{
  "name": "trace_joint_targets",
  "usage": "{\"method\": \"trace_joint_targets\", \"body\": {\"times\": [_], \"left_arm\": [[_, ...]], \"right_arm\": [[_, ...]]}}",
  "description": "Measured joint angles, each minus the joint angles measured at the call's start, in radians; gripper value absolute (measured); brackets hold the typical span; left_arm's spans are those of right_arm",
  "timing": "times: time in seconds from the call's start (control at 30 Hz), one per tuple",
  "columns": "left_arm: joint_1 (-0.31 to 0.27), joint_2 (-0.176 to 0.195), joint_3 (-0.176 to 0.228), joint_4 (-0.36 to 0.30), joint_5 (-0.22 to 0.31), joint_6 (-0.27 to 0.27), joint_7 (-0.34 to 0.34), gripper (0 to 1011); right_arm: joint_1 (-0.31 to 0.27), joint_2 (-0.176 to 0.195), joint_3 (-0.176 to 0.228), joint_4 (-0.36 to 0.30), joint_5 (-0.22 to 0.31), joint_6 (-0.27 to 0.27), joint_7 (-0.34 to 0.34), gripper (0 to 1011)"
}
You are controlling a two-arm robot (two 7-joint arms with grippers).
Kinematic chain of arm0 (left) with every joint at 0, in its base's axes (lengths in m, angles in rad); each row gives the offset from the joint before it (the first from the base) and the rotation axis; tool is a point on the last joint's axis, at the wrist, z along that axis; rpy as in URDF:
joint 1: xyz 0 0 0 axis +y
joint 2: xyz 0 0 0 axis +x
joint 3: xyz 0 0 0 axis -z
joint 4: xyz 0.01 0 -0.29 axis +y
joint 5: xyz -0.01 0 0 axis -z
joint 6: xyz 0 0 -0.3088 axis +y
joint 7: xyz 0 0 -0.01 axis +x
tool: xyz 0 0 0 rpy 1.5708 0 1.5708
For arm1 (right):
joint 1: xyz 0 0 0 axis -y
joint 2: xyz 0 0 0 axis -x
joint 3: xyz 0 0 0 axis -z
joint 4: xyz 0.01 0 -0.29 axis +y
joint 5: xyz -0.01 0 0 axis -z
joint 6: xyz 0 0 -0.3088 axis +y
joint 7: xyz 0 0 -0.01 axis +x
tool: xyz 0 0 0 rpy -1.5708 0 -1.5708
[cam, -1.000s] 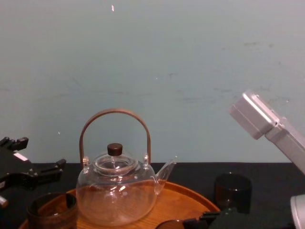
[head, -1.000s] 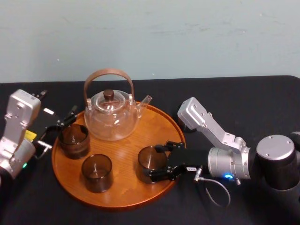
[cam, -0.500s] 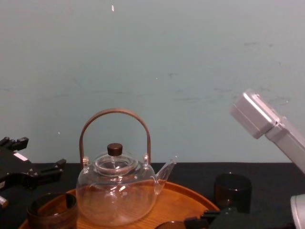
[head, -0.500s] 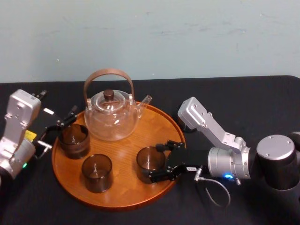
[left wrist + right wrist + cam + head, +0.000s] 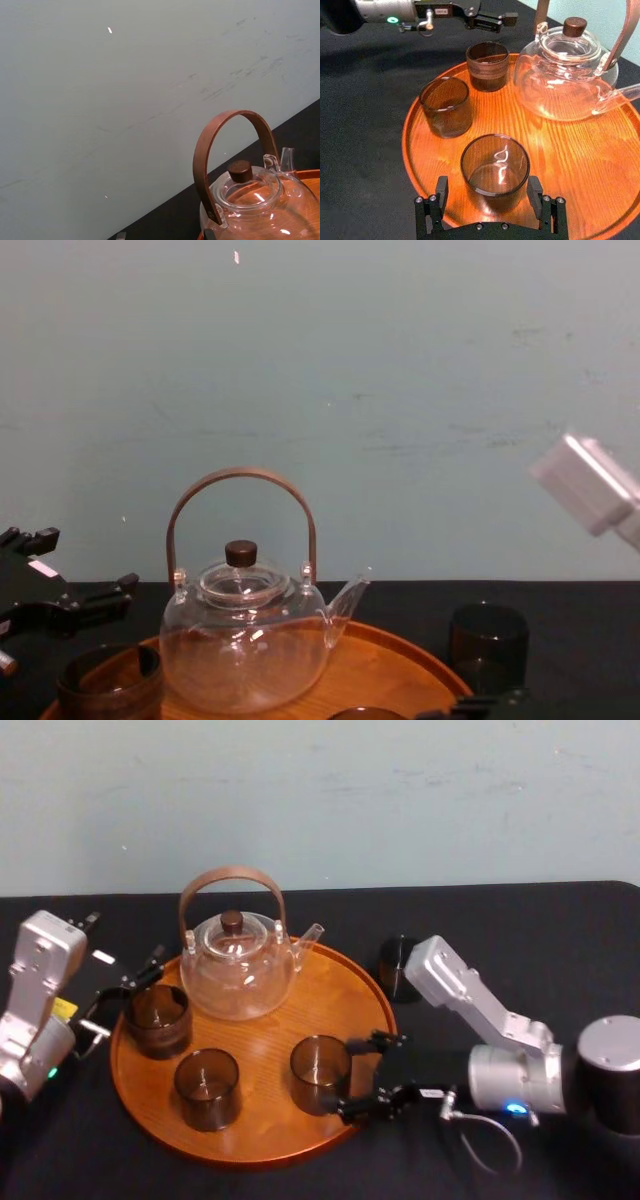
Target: Pick up the glass from the table and place it on the tray.
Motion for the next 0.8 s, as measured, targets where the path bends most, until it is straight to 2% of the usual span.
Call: {"method": "trace_joint_targets", "body": {"times": [0.3,0.43,0.5,0.8], "left_arm": [[0.000,0.000,0.000,0.000,0.000,0.000,0.000,1001],[0.000,0.000,0.000,0.000,0.000,0.000,0.000,1001],[0.000,0.000,0.000,0.000,0.000,0.000,0.000,1001],[0.000,0.000,0.000,0.000,0.000,0.000,0.000,1001]], "right_arm": [[-0.065,0.090,0.044,-0.075,0.038,-0.034,0.007,1002],[-0.102,0.124,0.078,-0.106,0.064,-0.055,-0.009,1002],[-0.134,0.147,0.114,-0.126,0.089,-0.072,-0.030,1002],[-0.205,0.172,0.208,-0.145,0.146,-0.101,-0.105,1003]]}}
